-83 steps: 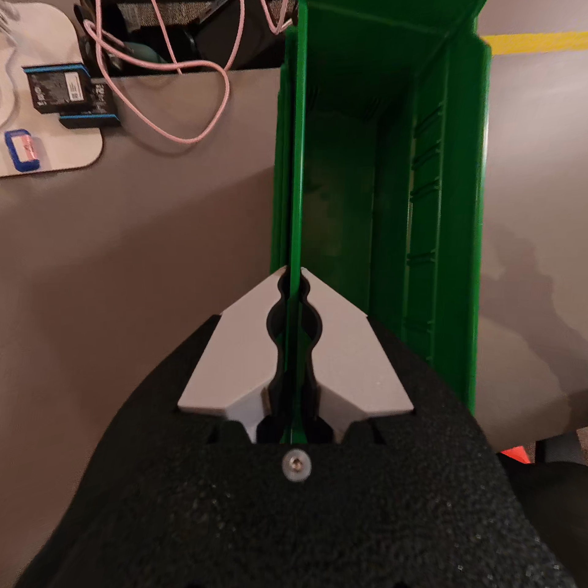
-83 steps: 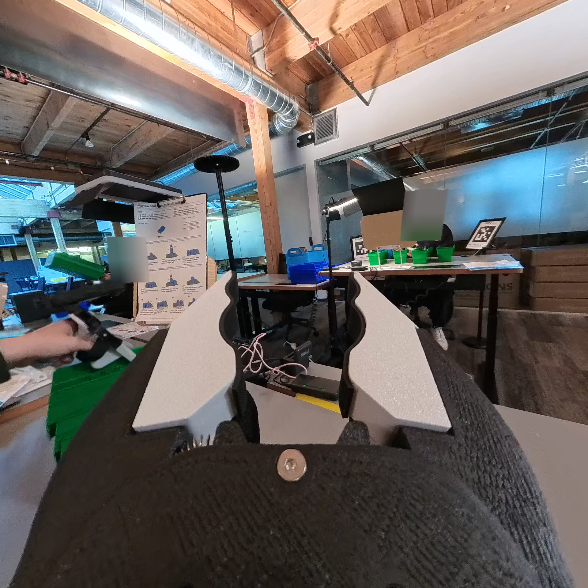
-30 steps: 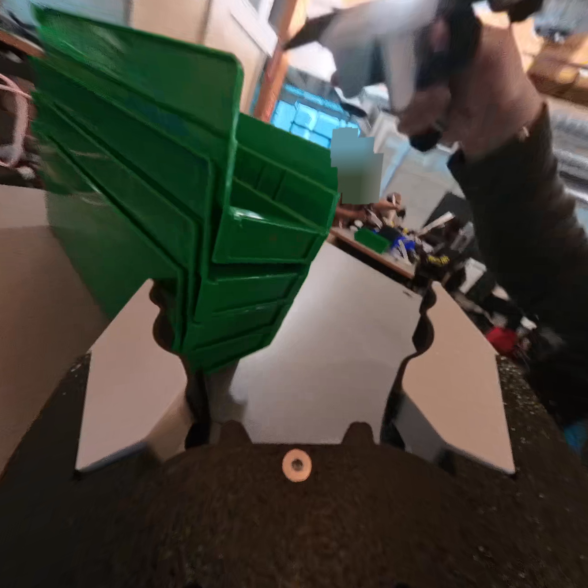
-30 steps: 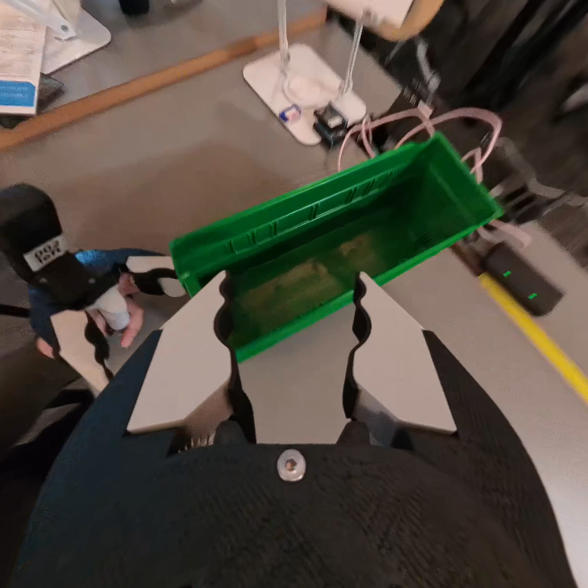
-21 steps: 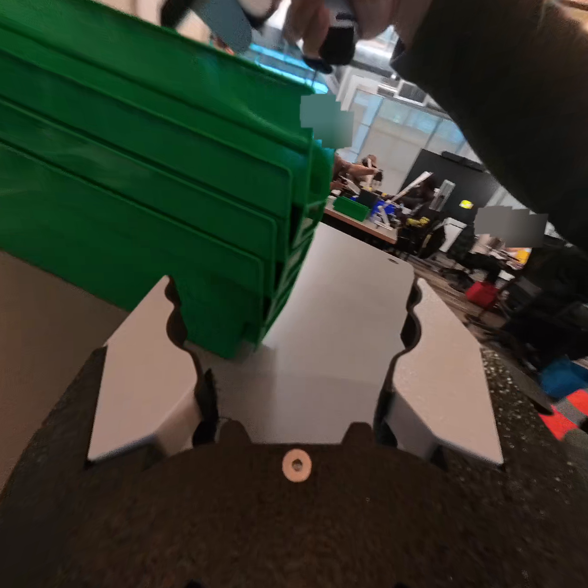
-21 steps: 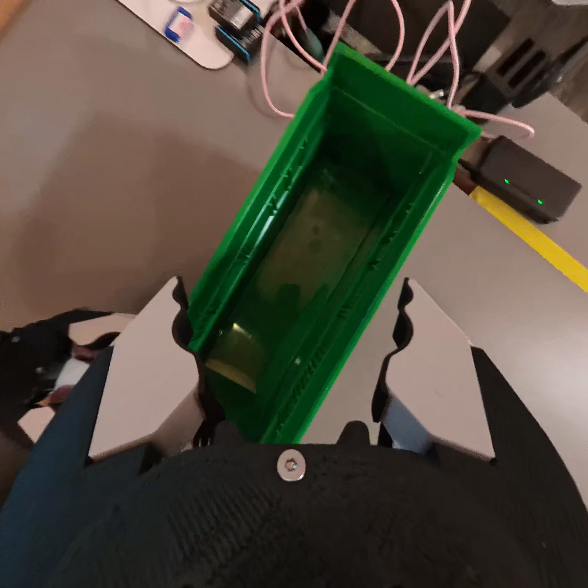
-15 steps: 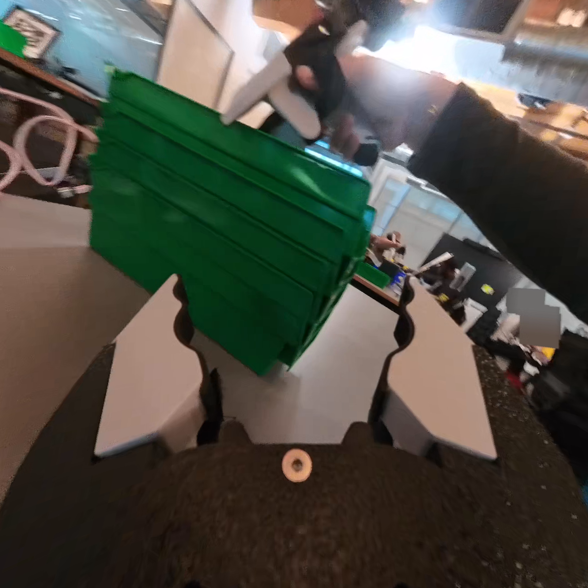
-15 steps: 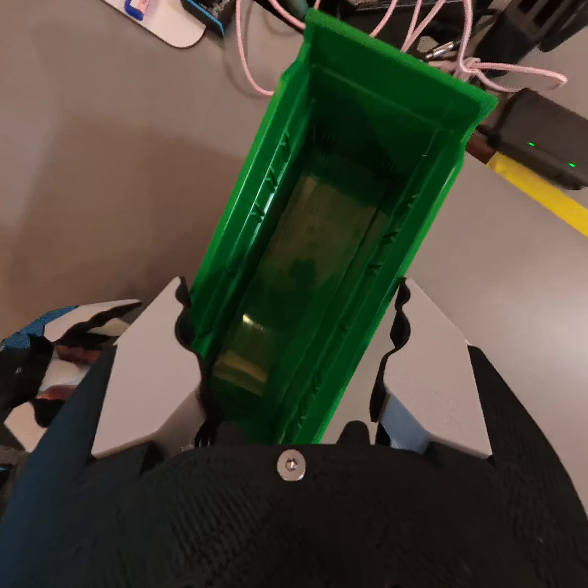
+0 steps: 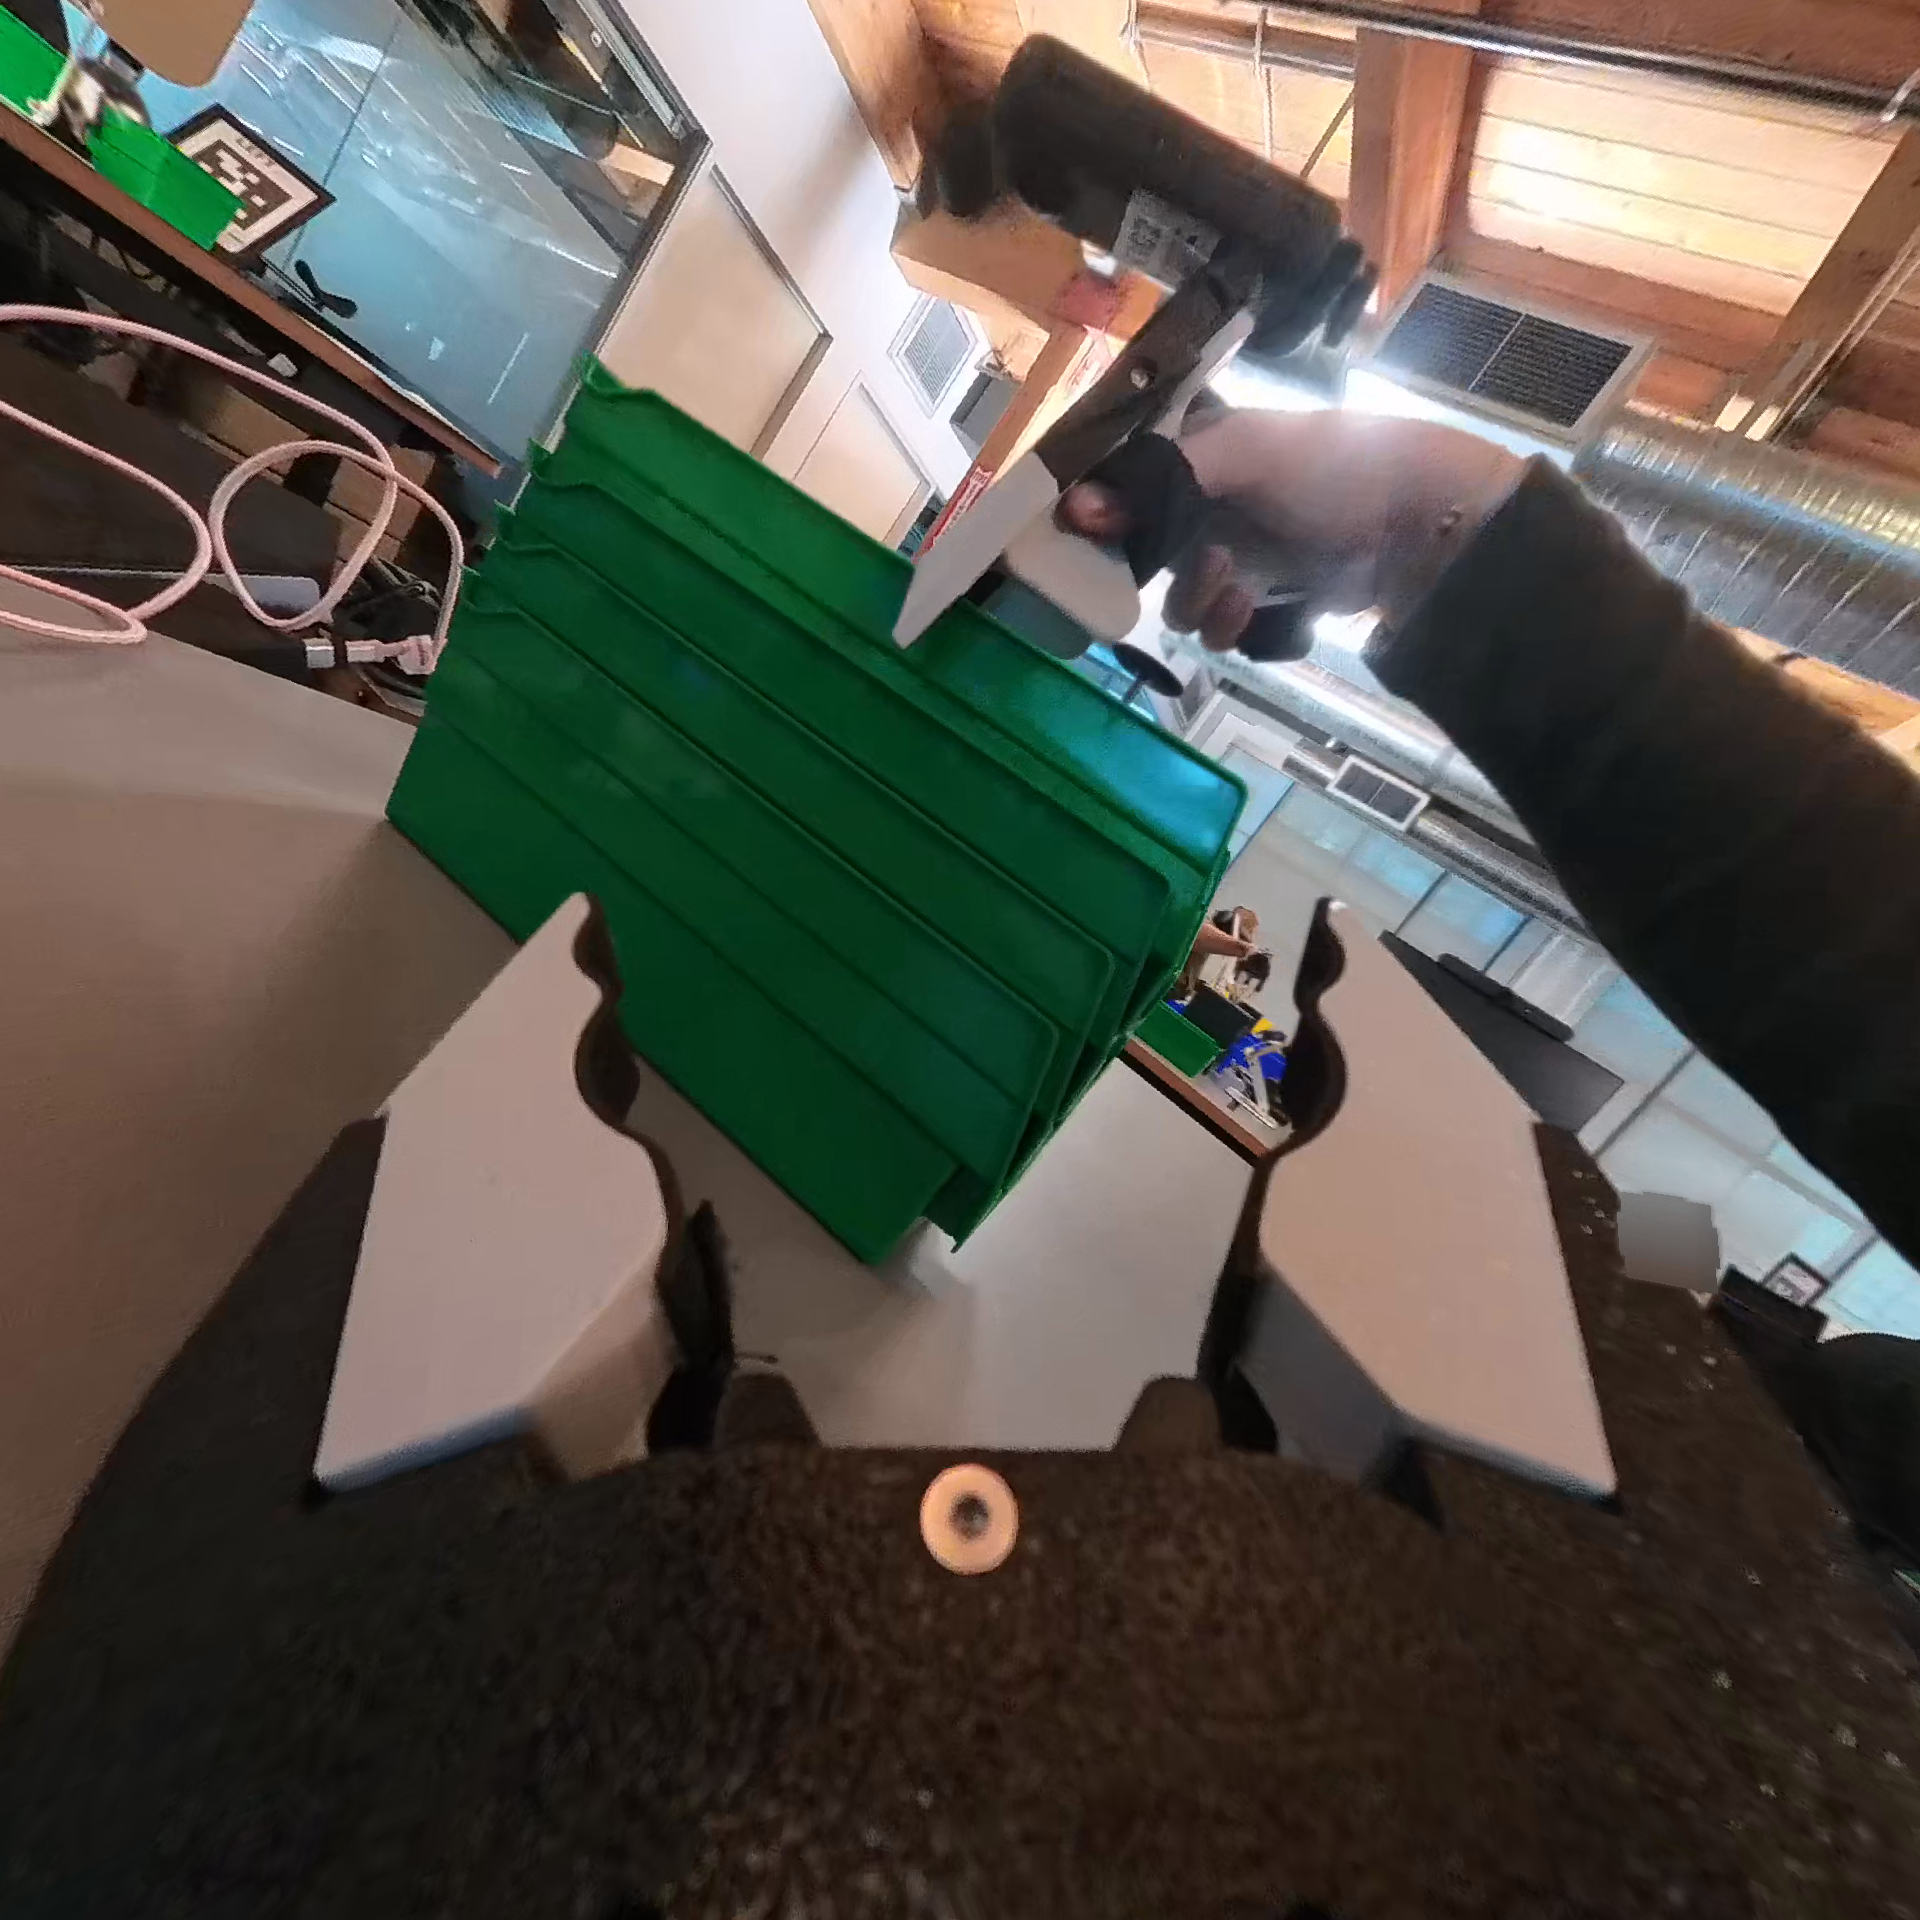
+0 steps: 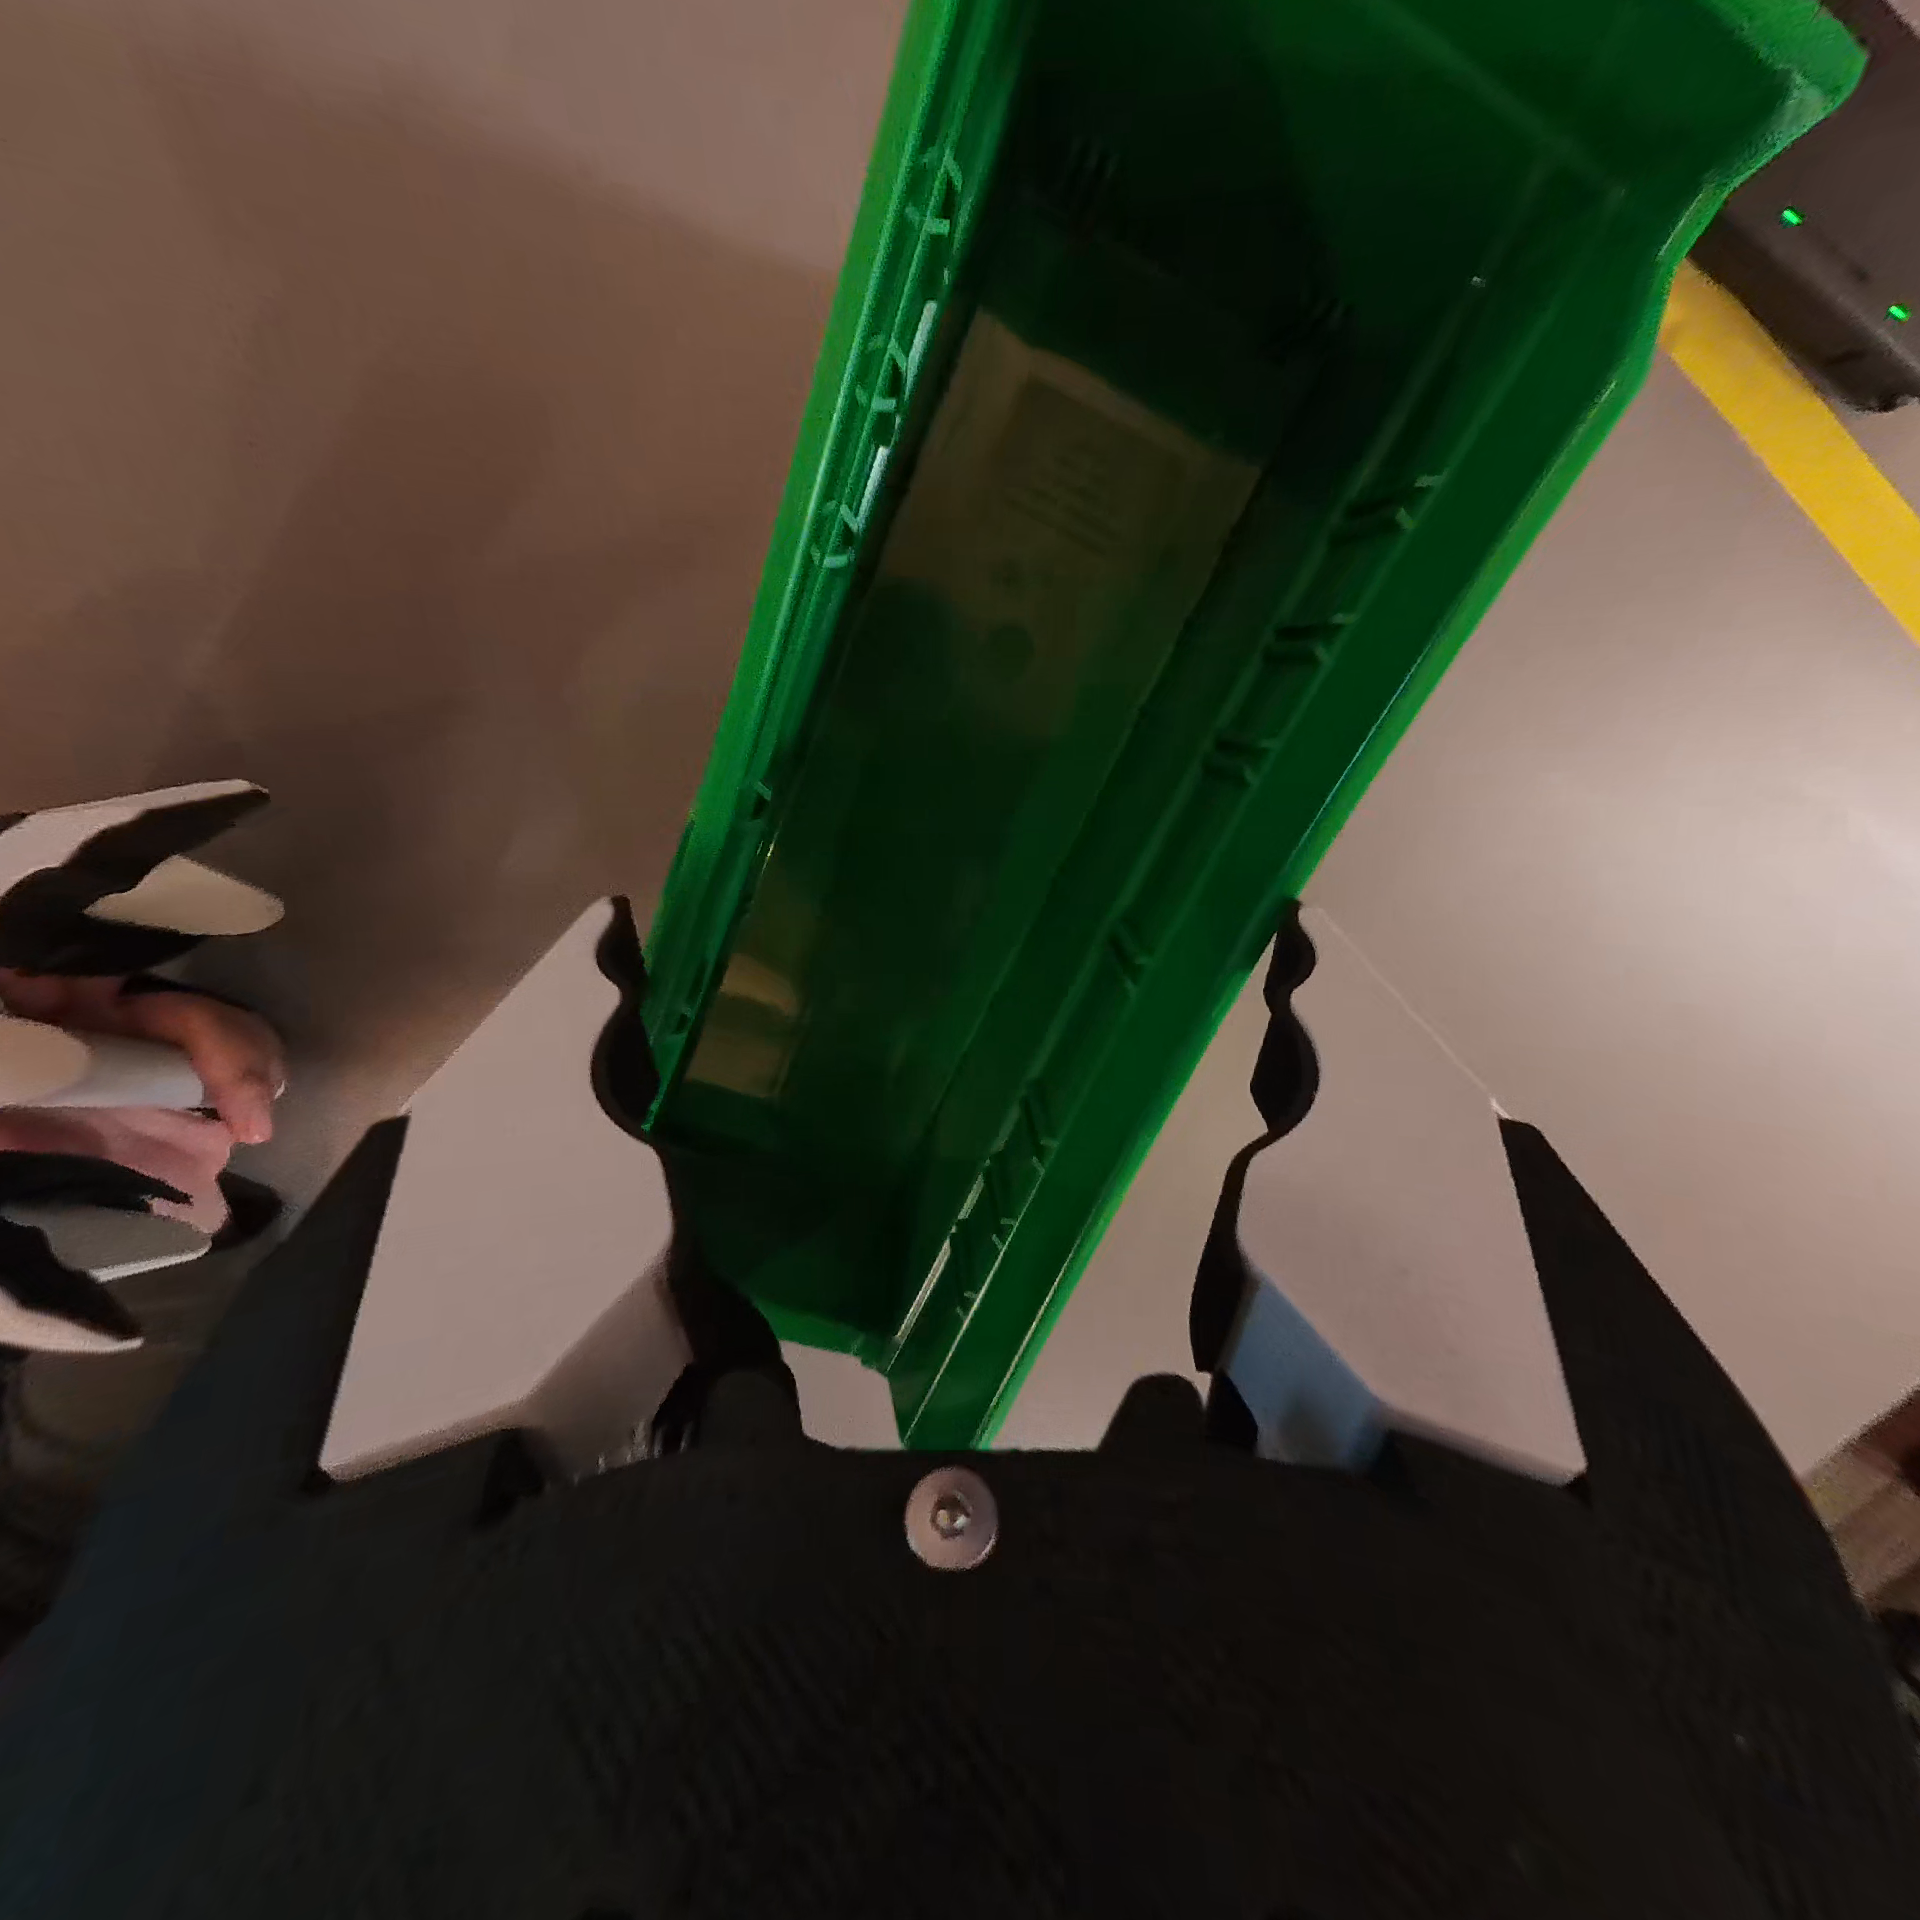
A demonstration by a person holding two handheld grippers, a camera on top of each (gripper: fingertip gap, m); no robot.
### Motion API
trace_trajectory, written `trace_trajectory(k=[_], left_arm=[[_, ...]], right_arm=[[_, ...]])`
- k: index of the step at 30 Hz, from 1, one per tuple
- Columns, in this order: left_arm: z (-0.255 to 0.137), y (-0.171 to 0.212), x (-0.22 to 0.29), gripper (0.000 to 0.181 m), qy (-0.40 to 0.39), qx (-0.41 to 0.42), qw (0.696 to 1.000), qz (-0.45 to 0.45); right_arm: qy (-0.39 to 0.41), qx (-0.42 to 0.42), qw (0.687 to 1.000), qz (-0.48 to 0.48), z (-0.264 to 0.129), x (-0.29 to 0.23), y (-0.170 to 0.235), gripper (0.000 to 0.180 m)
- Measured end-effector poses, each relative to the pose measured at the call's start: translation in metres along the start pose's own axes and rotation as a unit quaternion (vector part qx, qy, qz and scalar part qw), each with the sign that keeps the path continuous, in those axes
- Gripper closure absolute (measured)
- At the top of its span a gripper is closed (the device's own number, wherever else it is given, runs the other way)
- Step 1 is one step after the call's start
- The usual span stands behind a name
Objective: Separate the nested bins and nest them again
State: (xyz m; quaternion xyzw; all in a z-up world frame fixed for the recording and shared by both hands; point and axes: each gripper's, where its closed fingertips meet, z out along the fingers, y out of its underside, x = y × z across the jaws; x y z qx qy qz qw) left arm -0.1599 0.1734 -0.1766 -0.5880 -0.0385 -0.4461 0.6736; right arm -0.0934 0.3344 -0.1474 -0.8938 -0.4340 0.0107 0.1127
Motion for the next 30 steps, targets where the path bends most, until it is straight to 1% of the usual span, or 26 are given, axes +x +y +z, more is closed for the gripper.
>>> trace_trajectory(k=[2, 4, 7, 10, 13, 16, 18, 21, 22, 23, 27, 30], left_arm=[[0.001, 0.001, 0.000, 0.056, 0.002, -0.003, 1.000, -0.001], [0.001, 0.002, 0.000, 0.056, 0.000, -0.003, 1.000, -0.001], [0.001, 0.002, -0.002, 0.057, -0.002, -0.004, 1.000, -0.004], [0.002, 0.004, -0.003, 0.056, -0.004, -0.009, 1.000, -0.008], [0.003, 0.004, -0.004, 0.057, -0.004, -0.011, 1.000, -0.011], [0.003, 0.004, -0.005, 0.057, -0.006, -0.008, 1.000, -0.012], [0.002, 0.003, -0.005, 0.056, -0.006, -0.007, 1.000, -0.013], [0.002, 0.003, -0.005, 0.058, -0.004, -0.005, 1.000, -0.017], [0.002, 0.005, -0.003, 0.065, 0.005, -0.012, 1.000, -0.023], [0.002, 0.006, -0.001, 0.068, 0.014, -0.016, 0.999, -0.030], [0.004, 0.008, -0.003, 0.066, 0.006, -0.019, 0.999, -0.027], [0.004, 0.009, -0.004, 0.064, 0.002, -0.020, 0.999, -0.025]], right_arm=[[0.007, 0.003, 1.000, -0.009, -0.005, 0.002, -0.001, 0.064], [0.006, 0.023, 1.000, -0.012, -0.017, 0.004, -0.008, 0.067], [-0.013, 0.059, 0.998, -0.008, -0.047, 0.006, -0.016, 0.068], [-0.021, 0.096, 0.995, -0.013, -0.086, 0.018, -0.017, 0.068], [-0.004, 0.128, 0.992, 0.005, -0.119, 0.055, -0.005, 0.069], [0.029, 0.134, 0.990, 0.042, -0.129, 0.112, 0.024, 0.069], [0.051, 0.128, 0.988, 0.069, -0.122, 0.153, 0.050, 0.069], [0.090, 0.132, 0.981, 0.108, -0.100, 0.217, 0.091, 0.069], [0.101, 0.127, 0.979, 0.121, -0.090, 0.238, 0.108, 0.069], [0.107, 0.116, 0.978, 0.135, -0.079, 0.257, 0.126, 0.069], [0.085, 0.063, 0.976, 0.190, -0.025, 0.311, 0.199, 0.069], [0.075, 0.057, 0.972, 0.214, 0.008, 0.336, 0.237, 0.067]])
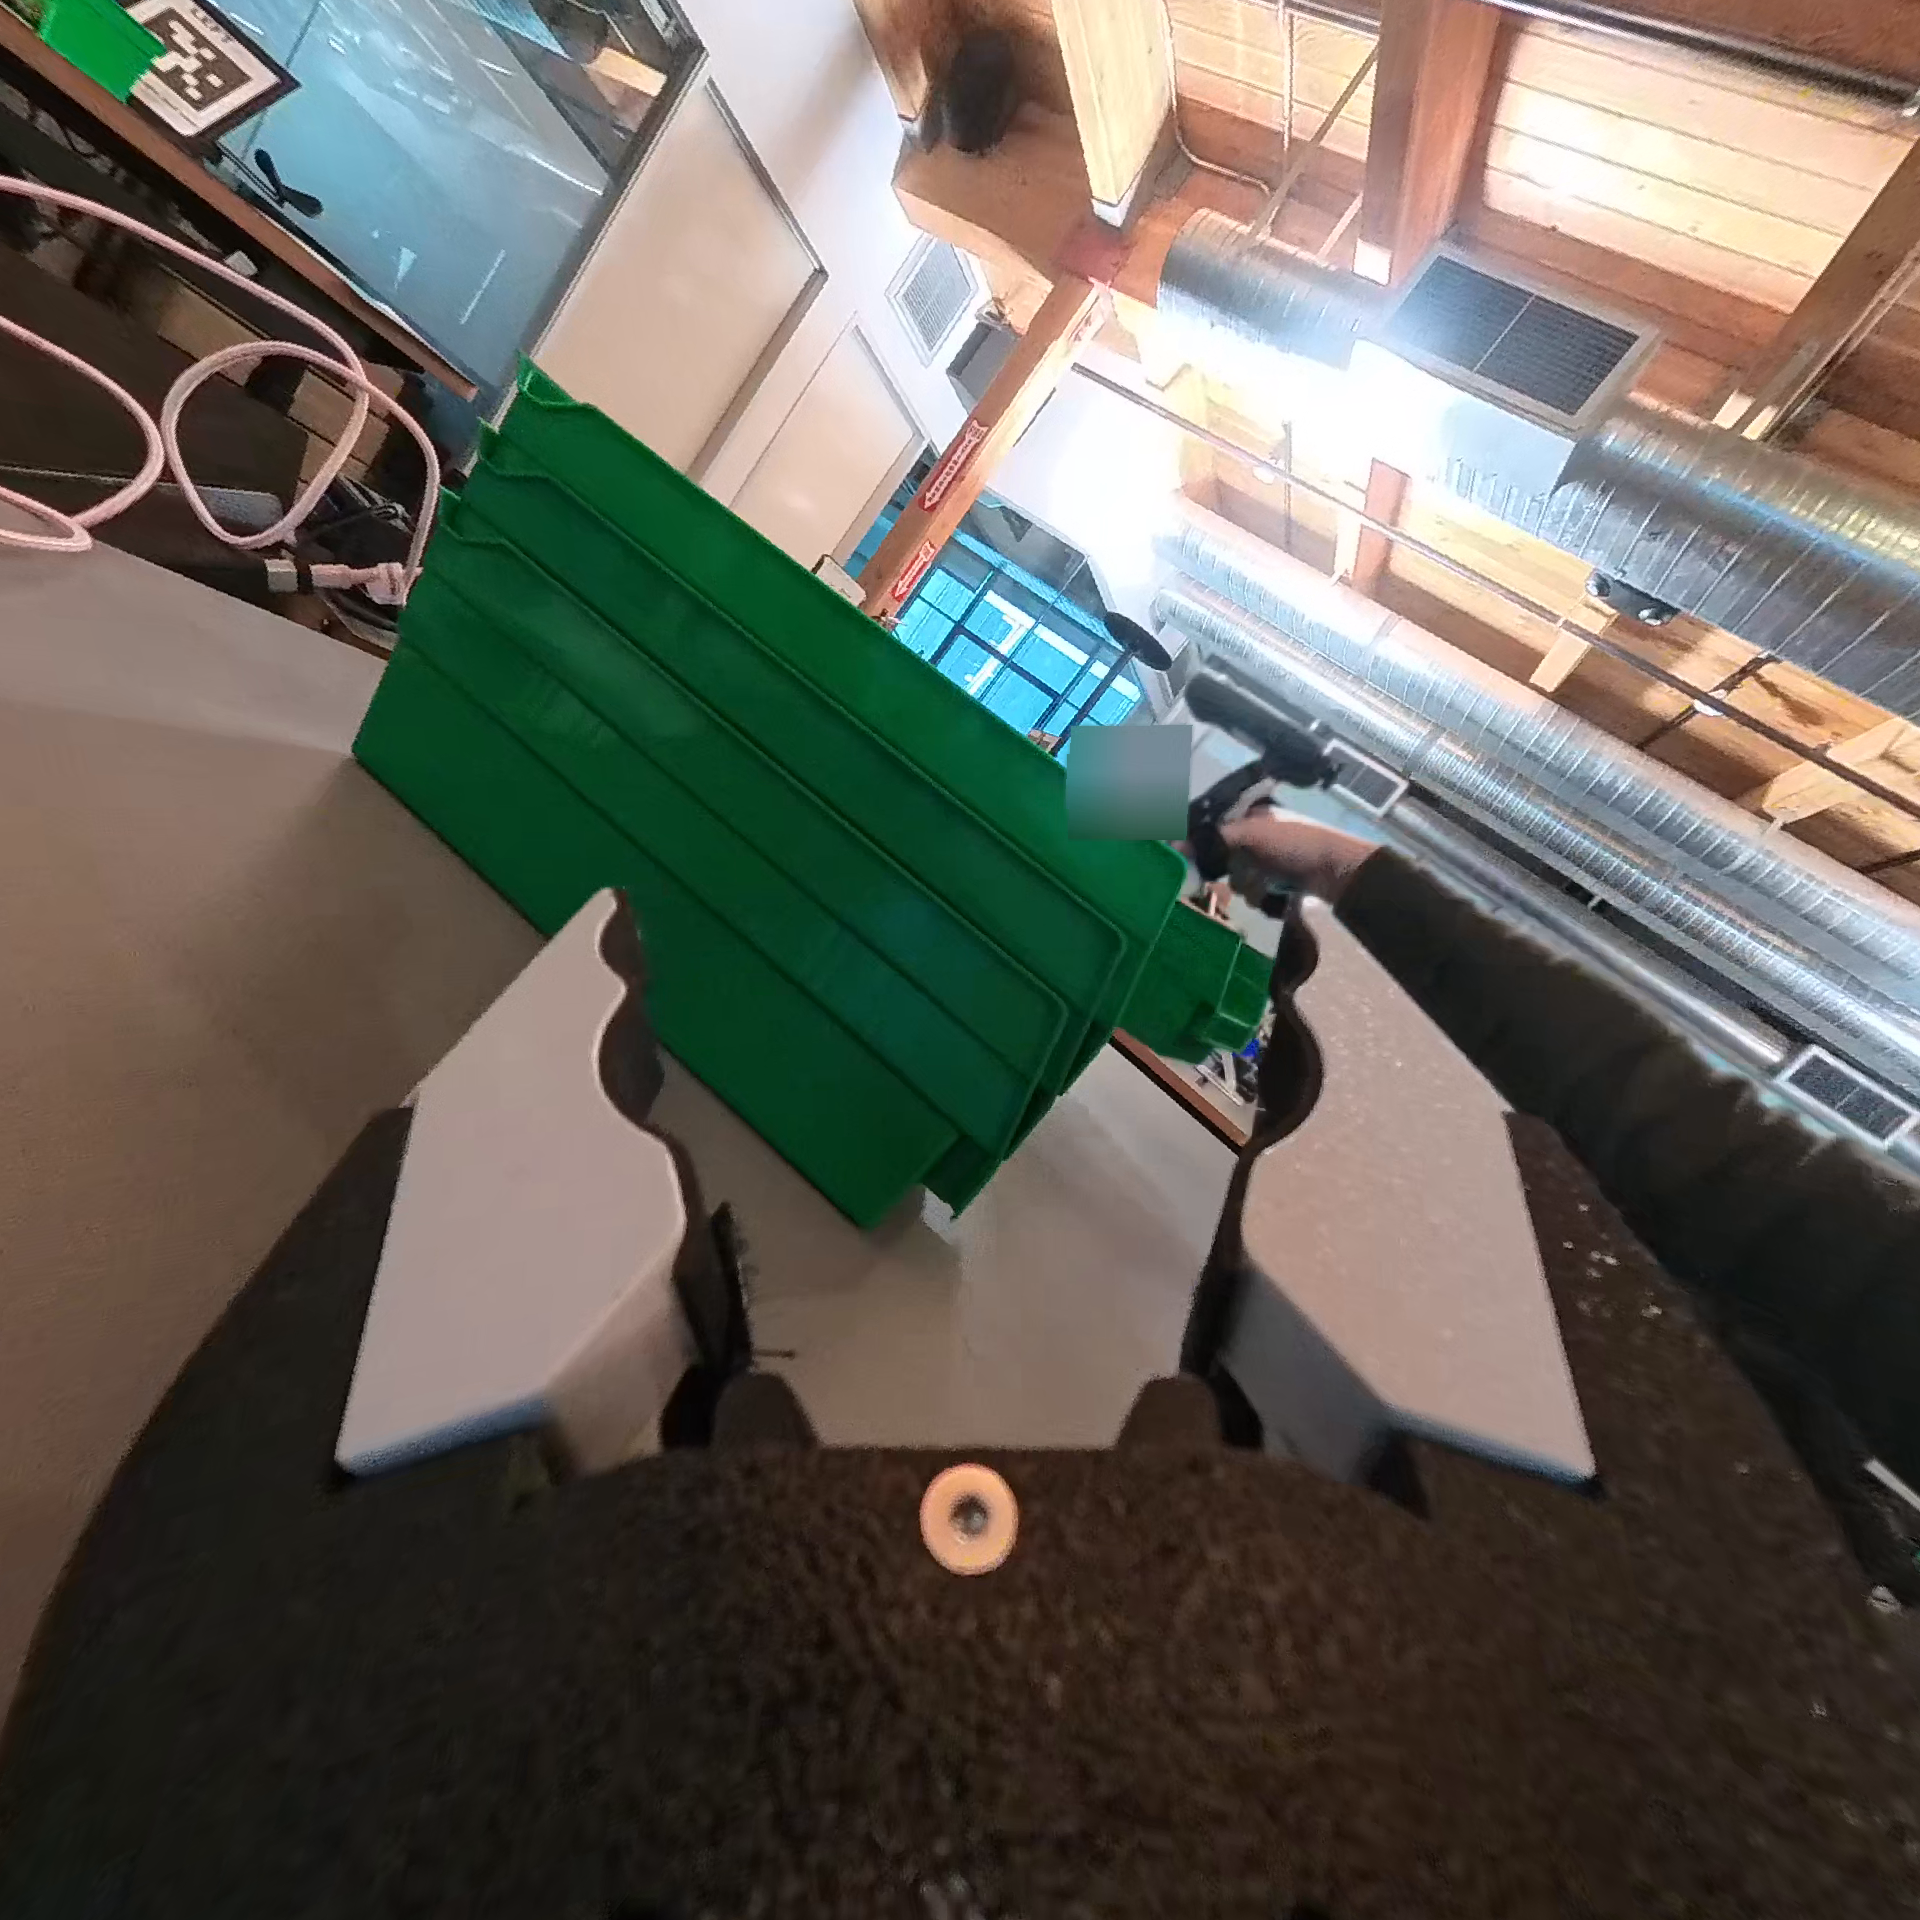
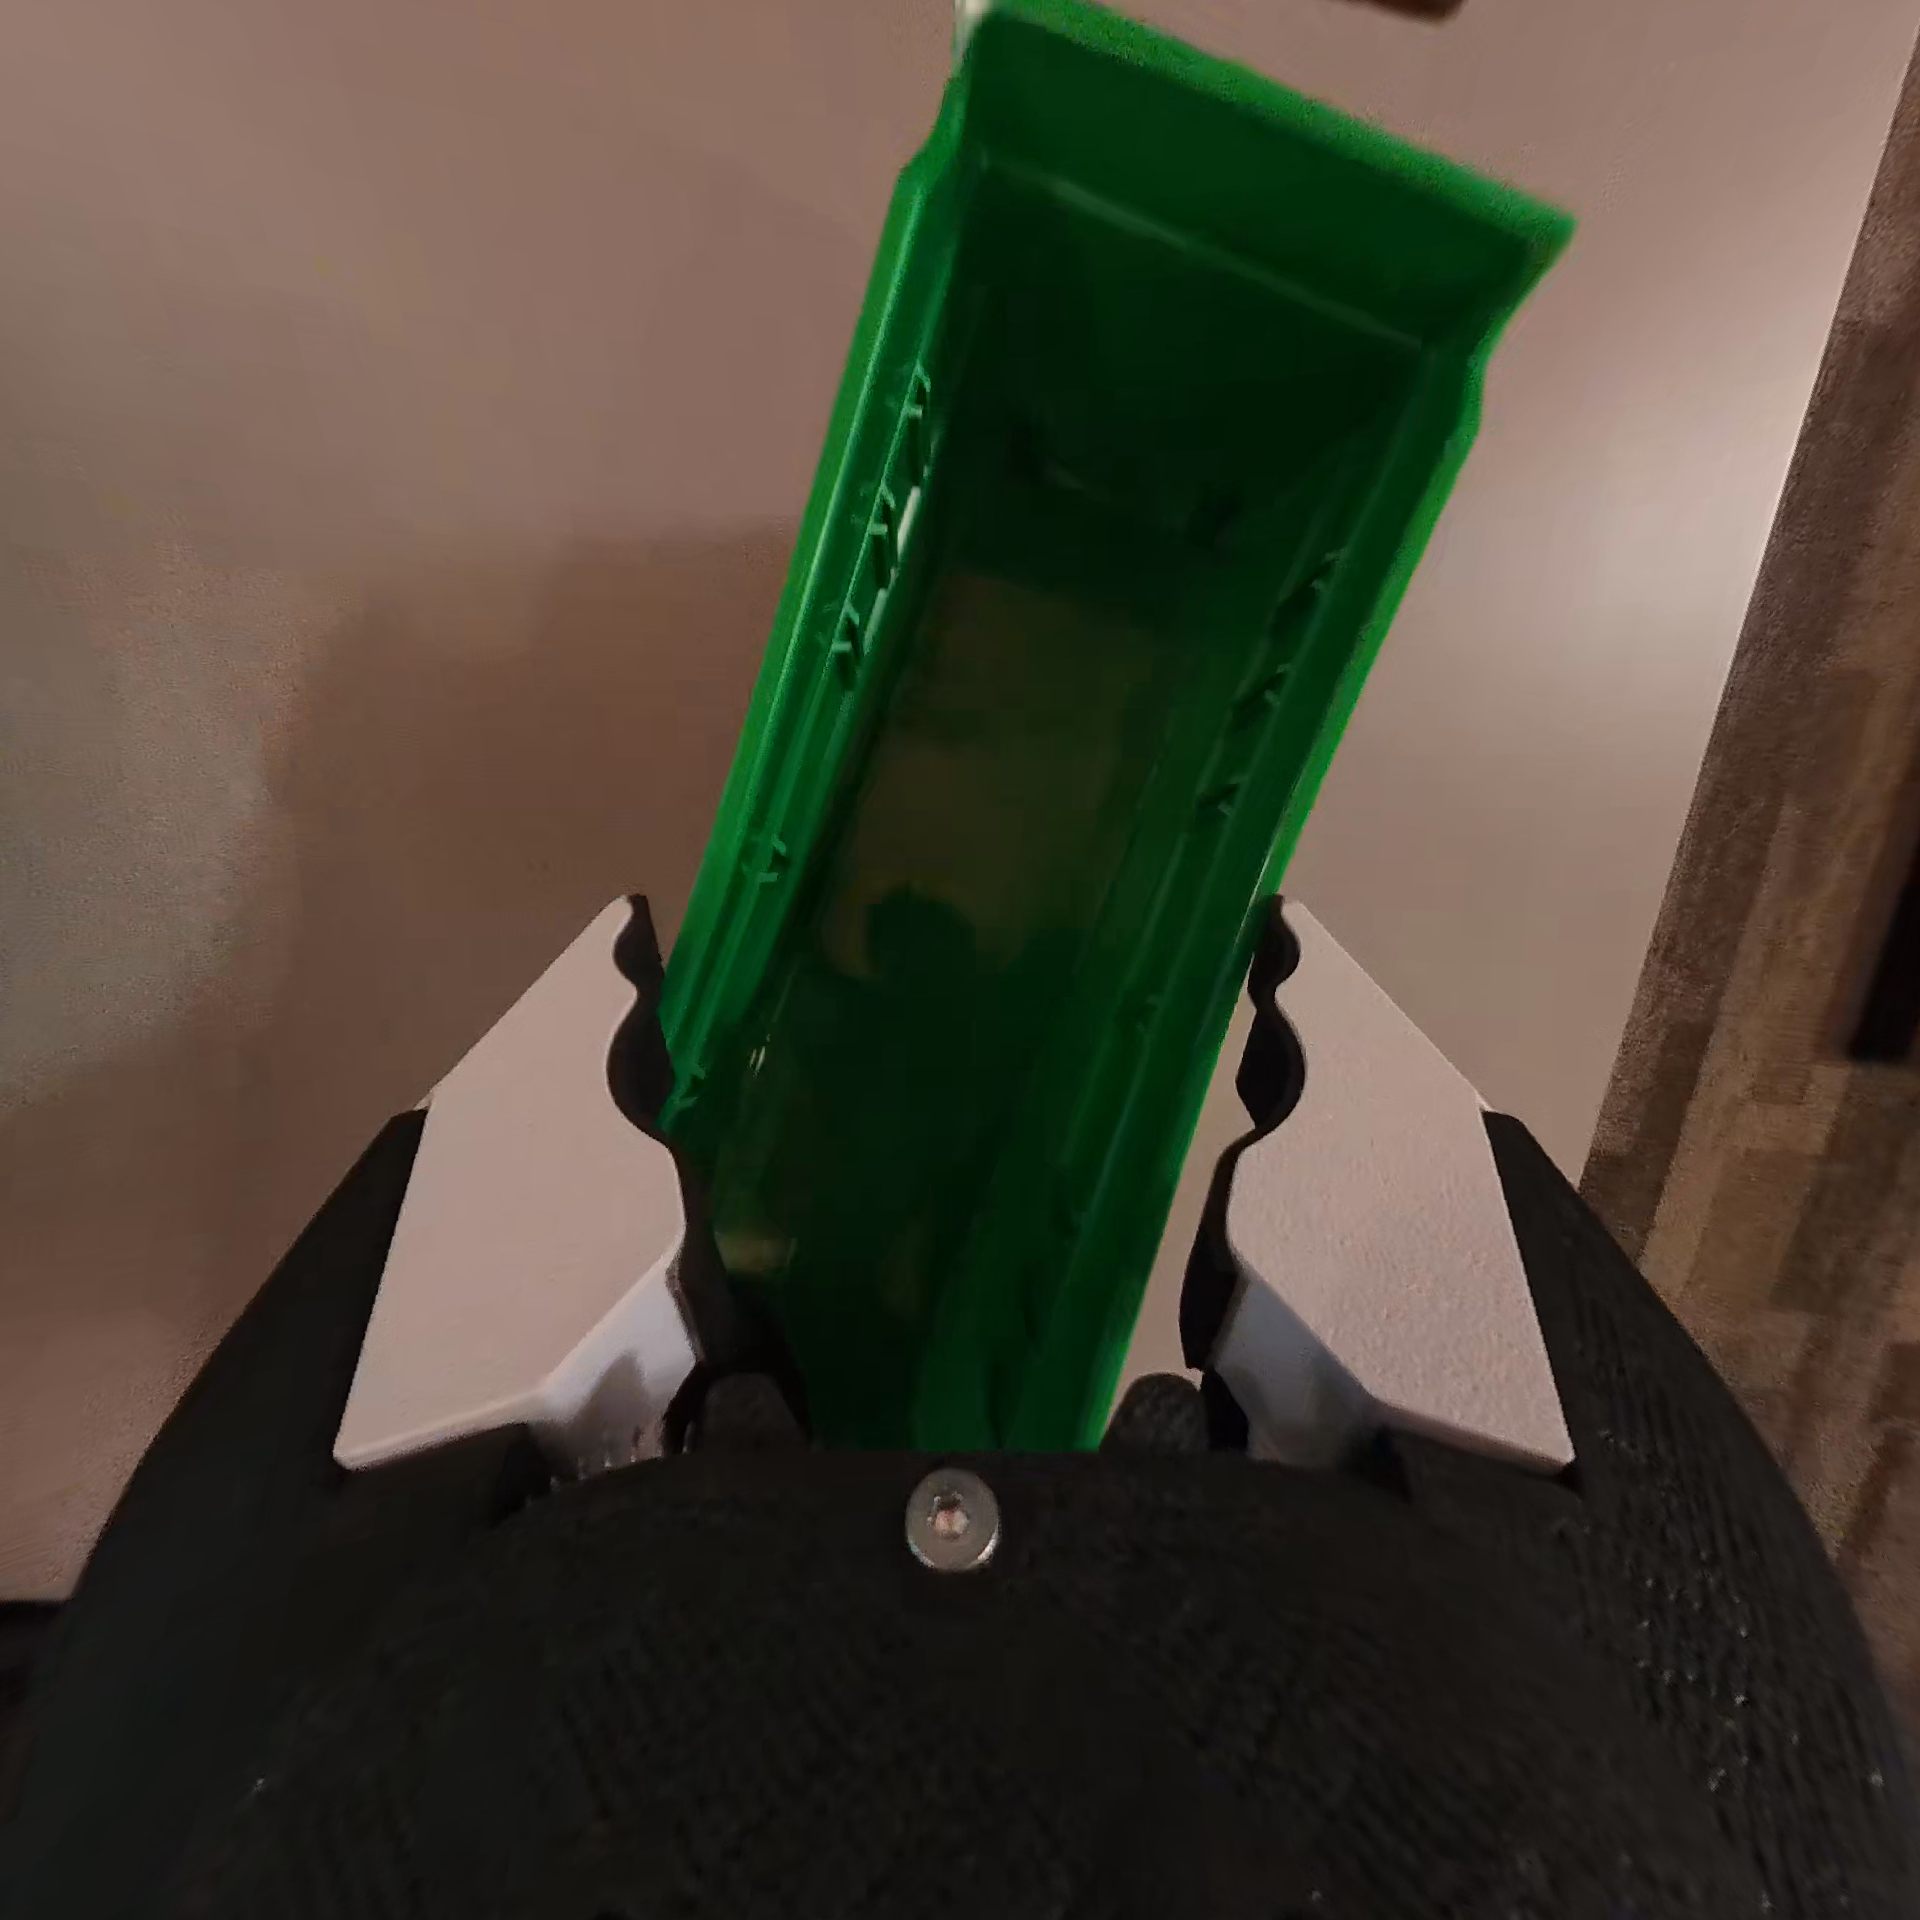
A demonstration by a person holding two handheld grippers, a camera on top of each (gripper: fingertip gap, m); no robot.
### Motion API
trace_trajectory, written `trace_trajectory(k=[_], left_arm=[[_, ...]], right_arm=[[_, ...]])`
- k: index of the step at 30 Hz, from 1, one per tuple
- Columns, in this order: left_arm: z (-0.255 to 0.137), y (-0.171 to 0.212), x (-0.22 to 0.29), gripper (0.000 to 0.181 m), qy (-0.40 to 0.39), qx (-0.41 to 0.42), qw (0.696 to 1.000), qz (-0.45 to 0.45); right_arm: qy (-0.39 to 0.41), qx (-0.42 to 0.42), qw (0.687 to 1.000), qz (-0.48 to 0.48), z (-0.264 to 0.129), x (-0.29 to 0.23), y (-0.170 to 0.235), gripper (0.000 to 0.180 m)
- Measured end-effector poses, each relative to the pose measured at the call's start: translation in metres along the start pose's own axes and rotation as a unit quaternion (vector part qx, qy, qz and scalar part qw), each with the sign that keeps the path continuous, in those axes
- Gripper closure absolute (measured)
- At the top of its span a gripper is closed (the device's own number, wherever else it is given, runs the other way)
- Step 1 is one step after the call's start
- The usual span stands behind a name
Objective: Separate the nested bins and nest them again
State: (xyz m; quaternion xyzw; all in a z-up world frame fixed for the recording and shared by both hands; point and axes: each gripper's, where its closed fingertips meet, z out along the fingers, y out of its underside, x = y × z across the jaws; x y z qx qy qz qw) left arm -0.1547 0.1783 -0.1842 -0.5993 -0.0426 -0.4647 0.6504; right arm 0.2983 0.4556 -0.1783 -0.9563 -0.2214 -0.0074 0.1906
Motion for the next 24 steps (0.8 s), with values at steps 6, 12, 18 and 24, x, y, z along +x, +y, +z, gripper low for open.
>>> trace_trajectory(k=[6, 12, 18, 24], left_arm=[[0.002, 0.004, 0.000, 0.062, 0.007, -0.011, 1.000, -0.012], [0.003, 0.005, -0.001, 0.061, 0.002, -0.012, 1.000, -0.010], [0.008, 0.008, -0.001, 0.056, 0.003, -0.014, 1.000, -0.019], [-0.002, -0.003, 0.006, 0.055, 0.022, 0.022, 0.999, -0.024]], right_arm=[[0.007, 0.005, 1.000, 0.006, 0.029, 0.037, 0.029, 0.065], [0.039, 0.014, 0.999, 0.024, 0.030, 0.053, 0.039, 0.048], [-0.167, 0.191, 0.966, -0.042, -0.081, -0.140, -0.044, 0.052], [-0.265, 0.104, 0.946, -0.156, -0.100, -0.342, -0.041, 0.035]])
